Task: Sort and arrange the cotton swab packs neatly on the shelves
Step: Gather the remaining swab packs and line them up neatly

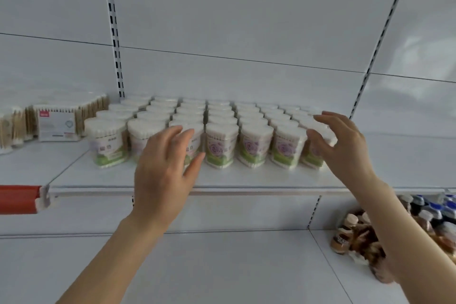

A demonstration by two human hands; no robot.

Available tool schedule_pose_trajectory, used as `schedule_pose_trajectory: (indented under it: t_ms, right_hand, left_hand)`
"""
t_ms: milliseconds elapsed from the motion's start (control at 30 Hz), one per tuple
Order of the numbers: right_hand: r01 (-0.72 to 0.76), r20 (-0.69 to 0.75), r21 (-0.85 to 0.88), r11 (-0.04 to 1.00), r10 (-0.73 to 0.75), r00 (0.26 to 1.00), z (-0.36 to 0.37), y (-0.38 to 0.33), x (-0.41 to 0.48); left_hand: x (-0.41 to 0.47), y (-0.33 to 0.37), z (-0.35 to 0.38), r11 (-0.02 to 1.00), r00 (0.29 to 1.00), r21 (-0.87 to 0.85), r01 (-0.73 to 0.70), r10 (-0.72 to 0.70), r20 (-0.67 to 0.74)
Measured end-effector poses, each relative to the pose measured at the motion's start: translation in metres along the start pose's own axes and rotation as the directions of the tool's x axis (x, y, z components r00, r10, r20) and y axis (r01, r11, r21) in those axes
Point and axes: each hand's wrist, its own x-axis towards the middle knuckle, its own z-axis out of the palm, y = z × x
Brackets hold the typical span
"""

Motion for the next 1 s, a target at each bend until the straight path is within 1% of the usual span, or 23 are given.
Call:
schedule_pose_trajectory:
  t_ms: [100, 167, 300, 367, 600, 800, 900, 1000]
  right_hand:
    - [-0.109, 0.059, -0.022, 0.994, 0.110, 0.992, -0.010, 0.019, 0.000]
    - [-0.144, 0.083, -0.023, 0.989, 0.146, 0.986, -0.014, 0.029, -0.001]
    - [-0.149, 0.140, 0.013, 0.989, 0.146, 0.979, -0.014, 0.042, -0.002]
    - [-0.150, 0.159, 0.039, 0.988, 0.142, 0.977, -0.012, 0.047, -0.002]
    - [-0.132, 0.149, 0.093, 0.987, 0.117, 0.982, -0.007, 0.057, -0.001]
    - [-0.130, 0.166, 0.109, 0.985, 0.111, 0.980, -0.008, 0.061, 0.000]
    - [-0.183, 0.204, 0.152, 0.971, 0.150, 0.967, -0.010, 0.064, 0.000]
    - [-0.242, 0.246, 0.185, 0.952, 0.194, 0.950, -0.010, 0.066, -0.001]
  left_hand:
    - [0.005, 0.024, 0.023, 0.996, 0.996, -0.074, -0.055, 0.059, 0.059]
    - [0.014, 0.038, 0.037, 0.991, 0.985, -0.087, -0.102, 0.112, 0.129]
    - [0.033, 0.056, 0.060, 0.989, 0.937, -0.002, -0.147, 0.140, 0.319]
    - [0.037, 0.060, 0.068, 0.987, 0.921, 0.034, -0.160, 0.136, 0.366]
    - [0.036, 0.065, 0.079, 0.985, 0.931, 0.040, -0.168, 0.146, 0.334]
    - [0.034, 0.071, 0.079, 0.989, 0.938, 0.045, -0.141, 0.119, 0.326]
    - [0.038, 0.088, 0.084, 0.985, 0.941, -0.011, -0.175, 0.170, 0.292]
    - [0.044, 0.106, 0.097, 0.974, 0.924, -0.042, -0.222, 0.224, 0.311]
